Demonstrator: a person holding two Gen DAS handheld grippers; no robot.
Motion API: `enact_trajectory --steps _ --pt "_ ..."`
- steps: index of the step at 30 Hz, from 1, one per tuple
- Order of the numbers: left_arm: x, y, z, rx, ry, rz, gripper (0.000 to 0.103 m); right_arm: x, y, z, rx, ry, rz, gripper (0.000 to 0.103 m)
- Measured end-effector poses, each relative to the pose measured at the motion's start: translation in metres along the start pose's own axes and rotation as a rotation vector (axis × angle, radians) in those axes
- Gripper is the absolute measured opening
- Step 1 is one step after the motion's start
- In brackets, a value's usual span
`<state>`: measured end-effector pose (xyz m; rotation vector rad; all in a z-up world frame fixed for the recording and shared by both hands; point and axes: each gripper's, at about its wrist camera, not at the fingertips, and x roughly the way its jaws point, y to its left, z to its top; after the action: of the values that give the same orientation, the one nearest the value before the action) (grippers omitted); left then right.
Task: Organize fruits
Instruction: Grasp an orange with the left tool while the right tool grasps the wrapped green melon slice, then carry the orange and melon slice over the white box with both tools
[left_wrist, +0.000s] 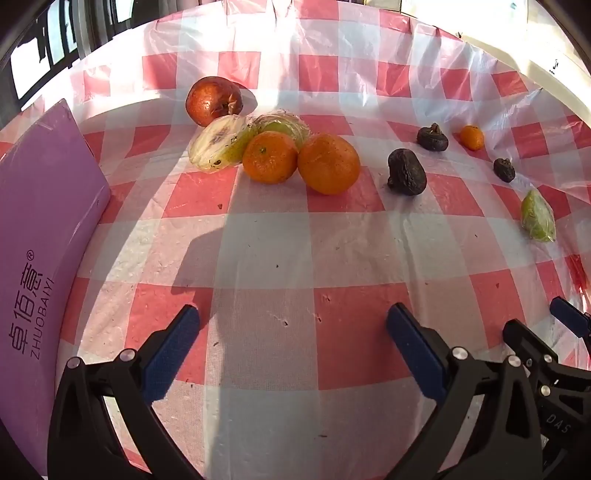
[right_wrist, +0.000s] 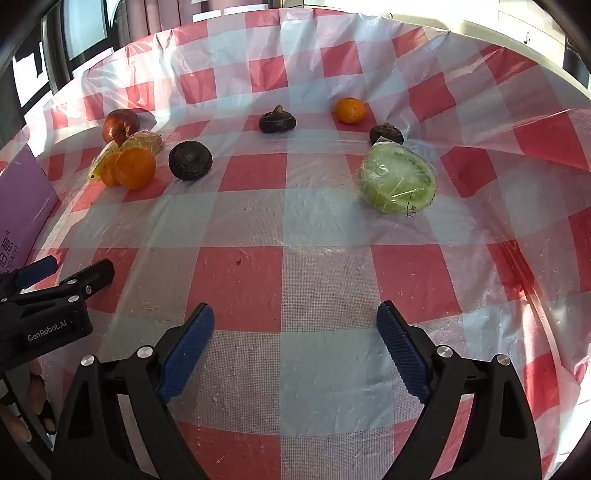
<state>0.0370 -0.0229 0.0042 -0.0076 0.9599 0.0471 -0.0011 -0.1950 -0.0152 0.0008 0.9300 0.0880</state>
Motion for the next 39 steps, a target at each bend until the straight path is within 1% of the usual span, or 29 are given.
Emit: enact_trajectory --steps 3,4,6,9,10,13,14,17,18,19,20,21,22,23,25,29,34,39 --pt "0.012 -0.020 0.016 0.014 -0.012 0.011 0.101 0.012 -0.036 0.031 0.041 -0.002 -0.028 0.086" --pt "0.016 -0.024 0.023 0.003 -0.013 0.008 0.101 0.015 -0.052 0.045 0.057 -0.005 -0.039 0.086" --pt "0.025 -0.030 0.035 -0.027 -0.008 0.005 0.101 0.026 -0.072 0.062 0.106 -0.005 -0.037 0.085" --pt "0.037 -0.034 0.052 -0.060 -0.011 0.018 0.101 0.044 -0.080 0.086 0.119 0.000 -0.059 0.085" --pt "0.041 -0.034 0.057 -0.073 -0.010 0.022 0.101 0.048 -0.084 0.093 0.115 -0.011 -0.065 0.085" --pt "0.051 -0.033 0.073 -0.101 -0.013 0.025 0.100 0.051 -0.087 0.104 0.096 -0.033 -0.095 0.083" --pt "0.054 -0.033 0.077 -0.104 -0.012 0.033 0.096 0.051 -0.087 0.104 0.094 -0.040 -0.095 0.081" --pt "0.060 -0.031 0.083 -0.120 -0.020 0.065 0.095 0.052 -0.085 0.104 0.079 -0.044 -0.088 0.075" --pt "0.061 -0.031 0.084 -0.118 -0.026 0.068 0.089 0.048 -0.083 0.102 0.083 -0.051 -0.092 0.073" --pt "0.060 -0.031 0.084 -0.109 -0.035 0.074 0.083 0.047 -0.083 0.102 0.088 -0.055 -0.091 0.069" --pt "0.058 -0.030 0.084 -0.097 -0.049 0.073 0.068 0.045 -0.082 0.102 0.091 -0.060 -0.097 0.062" --pt "0.057 -0.028 0.083 -0.094 -0.059 0.074 0.048 0.044 -0.083 0.102 0.098 -0.066 -0.101 0.061" --pt "0.055 -0.023 0.083 -0.096 -0.063 0.060 0.045 0.044 -0.084 0.102 0.105 -0.068 -0.095 0.061" --pt "0.053 -0.019 0.082 -0.089 -0.059 0.035 0.045 0.046 -0.084 0.100 0.115 -0.059 -0.087 0.061" --pt "0.049 -0.014 0.077 -0.060 -0.045 0.010 0.045 0.045 -0.084 0.098 0.127 -0.069 -0.070 0.061" --pt "0.029 -0.005 0.058 -0.002 -0.052 -0.010 0.045 0.033 -0.083 0.084 0.153 -0.077 -0.047 0.061" --pt "-0.004 0.008 0.028 0.039 -0.035 -0.042 0.045 0.010 -0.072 0.058 0.178 -0.055 -0.040 0.061" --pt "-0.036 0.015 -0.003 0.076 0.003 -0.101 0.045 -0.020 -0.050 0.033 0.182 -0.024 -0.026 0.061"
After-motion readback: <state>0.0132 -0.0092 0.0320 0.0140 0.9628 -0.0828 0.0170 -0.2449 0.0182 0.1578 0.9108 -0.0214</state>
